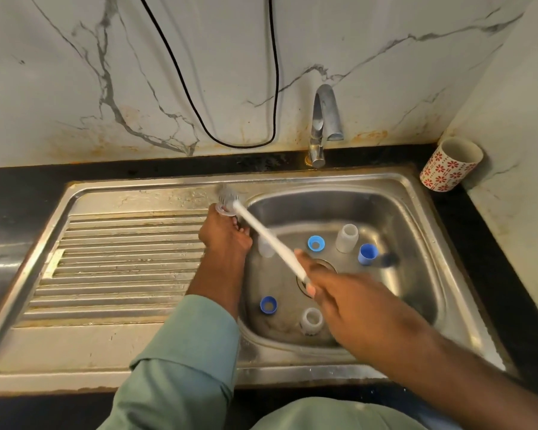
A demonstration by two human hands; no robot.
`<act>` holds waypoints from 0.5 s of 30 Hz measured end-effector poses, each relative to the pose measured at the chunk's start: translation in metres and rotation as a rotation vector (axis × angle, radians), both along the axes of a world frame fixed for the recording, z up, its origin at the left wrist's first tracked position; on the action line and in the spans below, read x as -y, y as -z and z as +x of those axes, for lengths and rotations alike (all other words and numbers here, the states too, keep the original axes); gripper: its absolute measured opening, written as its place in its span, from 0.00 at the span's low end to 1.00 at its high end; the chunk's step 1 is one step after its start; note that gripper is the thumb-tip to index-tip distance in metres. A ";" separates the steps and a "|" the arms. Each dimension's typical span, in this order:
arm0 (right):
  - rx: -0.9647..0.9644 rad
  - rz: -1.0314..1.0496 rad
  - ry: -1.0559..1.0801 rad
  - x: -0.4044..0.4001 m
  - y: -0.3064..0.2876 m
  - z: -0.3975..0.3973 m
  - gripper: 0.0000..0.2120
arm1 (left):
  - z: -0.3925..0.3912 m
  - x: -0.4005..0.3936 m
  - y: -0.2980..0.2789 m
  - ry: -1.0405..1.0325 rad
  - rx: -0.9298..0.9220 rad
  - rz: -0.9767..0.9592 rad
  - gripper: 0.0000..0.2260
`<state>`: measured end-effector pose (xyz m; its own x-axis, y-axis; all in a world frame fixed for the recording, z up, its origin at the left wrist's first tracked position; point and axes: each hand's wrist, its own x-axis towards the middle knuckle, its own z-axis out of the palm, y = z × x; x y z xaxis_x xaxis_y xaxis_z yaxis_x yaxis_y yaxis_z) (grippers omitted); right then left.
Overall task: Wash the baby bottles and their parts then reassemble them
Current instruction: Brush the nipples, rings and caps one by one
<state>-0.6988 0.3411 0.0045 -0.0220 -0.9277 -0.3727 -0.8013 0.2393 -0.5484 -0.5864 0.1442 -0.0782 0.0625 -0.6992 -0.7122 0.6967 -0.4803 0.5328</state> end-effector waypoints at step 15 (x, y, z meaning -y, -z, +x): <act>-0.021 0.047 0.082 0.028 0.014 -0.008 0.22 | -0.019 -0.007 -0.002 0.069 0.047 0.056 0.09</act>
<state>-0.7068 0.3136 -0.0099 -0.1056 -0.9041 -0.4142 -0.7892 0.3296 -0.5182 -0.6052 0.1511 -0.0764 0.0493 -0.6619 -0.7480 0.6359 -0.5567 0.5345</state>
